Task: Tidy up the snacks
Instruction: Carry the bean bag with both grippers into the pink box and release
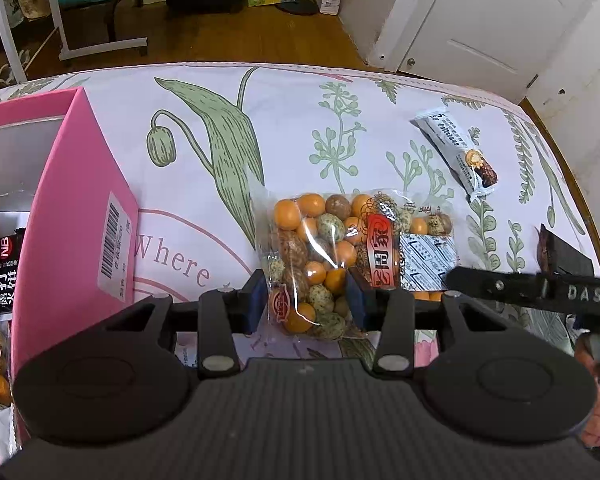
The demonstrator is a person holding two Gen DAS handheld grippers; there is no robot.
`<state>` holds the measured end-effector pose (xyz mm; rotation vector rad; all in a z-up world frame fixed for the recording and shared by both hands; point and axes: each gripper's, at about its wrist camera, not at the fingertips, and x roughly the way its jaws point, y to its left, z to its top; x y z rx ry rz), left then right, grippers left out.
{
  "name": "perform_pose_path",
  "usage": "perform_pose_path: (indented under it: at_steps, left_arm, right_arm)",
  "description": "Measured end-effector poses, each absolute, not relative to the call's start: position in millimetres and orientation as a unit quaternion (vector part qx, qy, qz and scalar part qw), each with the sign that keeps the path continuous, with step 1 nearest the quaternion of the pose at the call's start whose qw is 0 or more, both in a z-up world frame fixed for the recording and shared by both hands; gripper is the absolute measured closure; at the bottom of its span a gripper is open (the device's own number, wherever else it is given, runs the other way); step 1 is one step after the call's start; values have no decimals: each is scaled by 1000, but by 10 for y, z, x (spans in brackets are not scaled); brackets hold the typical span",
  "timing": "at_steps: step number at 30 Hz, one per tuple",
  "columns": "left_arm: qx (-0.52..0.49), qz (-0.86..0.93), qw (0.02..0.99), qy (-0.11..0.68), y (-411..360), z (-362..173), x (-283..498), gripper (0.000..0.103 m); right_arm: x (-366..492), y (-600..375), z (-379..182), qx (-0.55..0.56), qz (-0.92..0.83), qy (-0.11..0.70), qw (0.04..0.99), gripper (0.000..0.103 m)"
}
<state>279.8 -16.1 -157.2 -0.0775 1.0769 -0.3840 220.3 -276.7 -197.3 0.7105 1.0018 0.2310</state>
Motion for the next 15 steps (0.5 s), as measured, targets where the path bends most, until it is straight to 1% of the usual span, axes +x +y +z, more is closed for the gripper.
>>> perform_pose_path:
  at_steps: [2,3,4,5,8,10,12,15]
  left_arm:
    - [-42,-181,839,511,-157,-1571,2808,62]
    - [-45,-182,839,511,-160,-1573,2810,62]
    - [-49,-186,839,509,-163,-1571,2799,62]
    - [-46,-194,840,505,-179,-1565,2773,62]
    - [7,-209,854,476,-265,-1533,2592,61]
    - [17,-213,850,482,-266,-1502,2520,61]
    - [16,-219,841,495,-251,-1453,2465,61]
    - [17,-234,829,507,-249,-1407,2300,61]
  right_arm:
    - [2271,-2728,-1968,327,110,468,813,66]
    - [2311,-2685,-1949,312,111,471,817,71]
    - [2345,-2622,-1910,288,113,476,823,73]
    - [2365,-2535,-1856,259,110,485,828,73]
    - [2317,-2312,-1676,197,95,510,832,73]
    - [2247,-2269,-1650,193,92,524,824,73]
    - [2158,-2303,-1650,214,88,531,815,71]
    - [1989,-2321,-1612,220,82,533,813,61]
